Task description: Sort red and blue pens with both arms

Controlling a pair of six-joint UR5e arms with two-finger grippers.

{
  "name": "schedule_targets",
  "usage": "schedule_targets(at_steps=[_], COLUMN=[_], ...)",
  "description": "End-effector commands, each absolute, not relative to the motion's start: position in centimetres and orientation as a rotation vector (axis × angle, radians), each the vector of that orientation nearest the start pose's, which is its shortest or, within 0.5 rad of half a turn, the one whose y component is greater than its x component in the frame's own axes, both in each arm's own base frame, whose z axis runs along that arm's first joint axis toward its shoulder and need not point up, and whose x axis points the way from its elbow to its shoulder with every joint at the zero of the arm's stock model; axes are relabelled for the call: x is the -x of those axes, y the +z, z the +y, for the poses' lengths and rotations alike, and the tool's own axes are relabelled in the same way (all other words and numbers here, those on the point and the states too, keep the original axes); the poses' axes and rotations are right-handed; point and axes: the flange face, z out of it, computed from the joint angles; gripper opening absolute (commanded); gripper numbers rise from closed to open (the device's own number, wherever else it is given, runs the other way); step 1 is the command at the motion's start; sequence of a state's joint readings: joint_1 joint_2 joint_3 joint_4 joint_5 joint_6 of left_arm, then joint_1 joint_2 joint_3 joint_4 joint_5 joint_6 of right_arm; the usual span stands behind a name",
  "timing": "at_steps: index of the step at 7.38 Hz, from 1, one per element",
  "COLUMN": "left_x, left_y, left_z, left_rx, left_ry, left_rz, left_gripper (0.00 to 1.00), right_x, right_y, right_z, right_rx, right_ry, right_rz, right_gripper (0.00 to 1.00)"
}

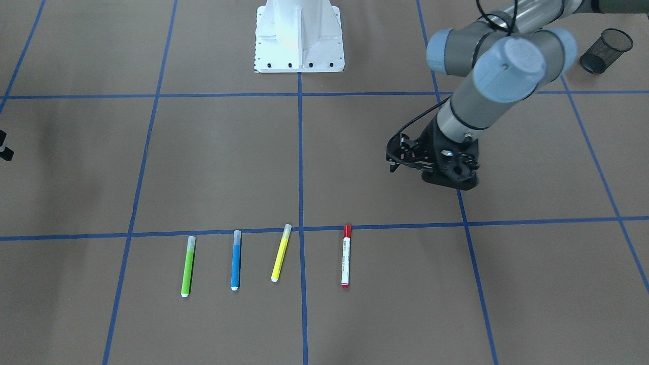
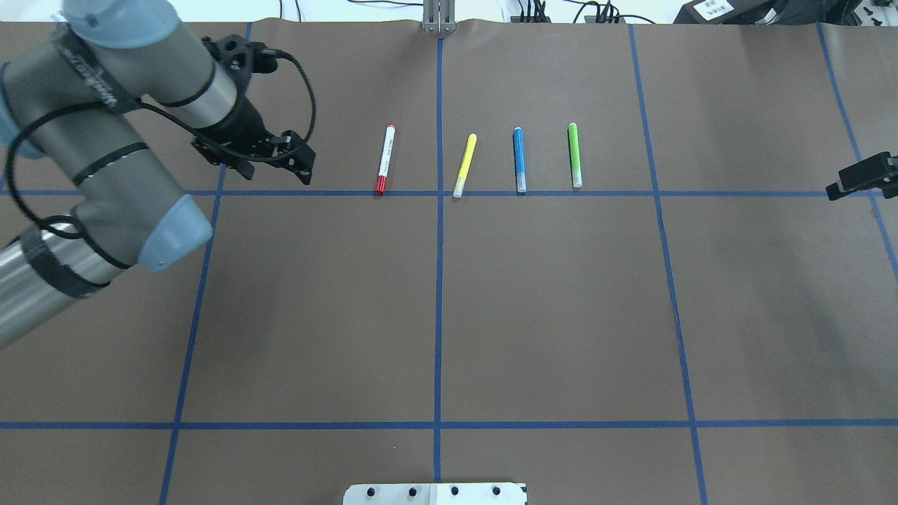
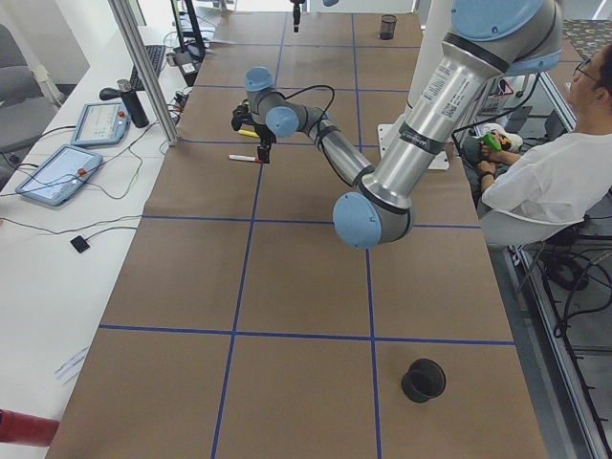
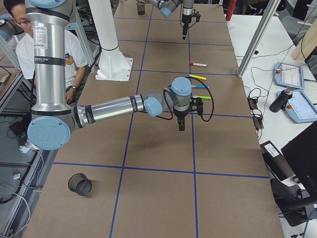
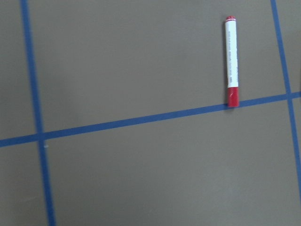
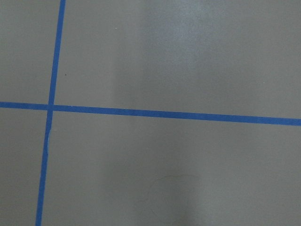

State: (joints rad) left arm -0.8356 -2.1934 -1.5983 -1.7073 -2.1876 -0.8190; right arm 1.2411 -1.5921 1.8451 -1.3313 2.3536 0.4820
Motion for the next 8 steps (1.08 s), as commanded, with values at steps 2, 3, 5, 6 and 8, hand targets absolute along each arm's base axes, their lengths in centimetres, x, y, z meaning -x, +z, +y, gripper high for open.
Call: schedule_targets(at_steps=[2, 3, 5, 6, 8], left_x=[-50.8, -53.1, -55.6, -56.5, -56.7], left_y=[24.8, 24.4, 25.4, 25.7, 26.2], left_z=[-61.8, -61.7, -60.3, -59.7, -59.7], left_rx=[-0.238, -0.274, -0.268, -0.255, -0.247], left_ry=[0.194, 0.186, 0.195, 0.196, 0.195], left_rz=[0.945, 0.902, 0.871, 0.867, 0.86], left_gripper=[1.0, 0.99, 0.91, 0.83, 0.71], right_x=[11.6, 11.7, 12.0, 12.0, 12.3], right_y=[49.3, 49.3, 49.1, 49.2, 49.5], right_z=[-48.0, -48.0, -48.0, -47.9, -47.9], right_rx=[-0.125, -0.122, -0.111, -0.108, -0.101], right_ry=[-0.078, -0.08, -0.065, -0.064, -0.066], right_rz=[-0.896, -0.898, -0.905, -0.904, -0.904], right_gripper=[0.99, 0.99, 0.99, 0.99, 0.99])
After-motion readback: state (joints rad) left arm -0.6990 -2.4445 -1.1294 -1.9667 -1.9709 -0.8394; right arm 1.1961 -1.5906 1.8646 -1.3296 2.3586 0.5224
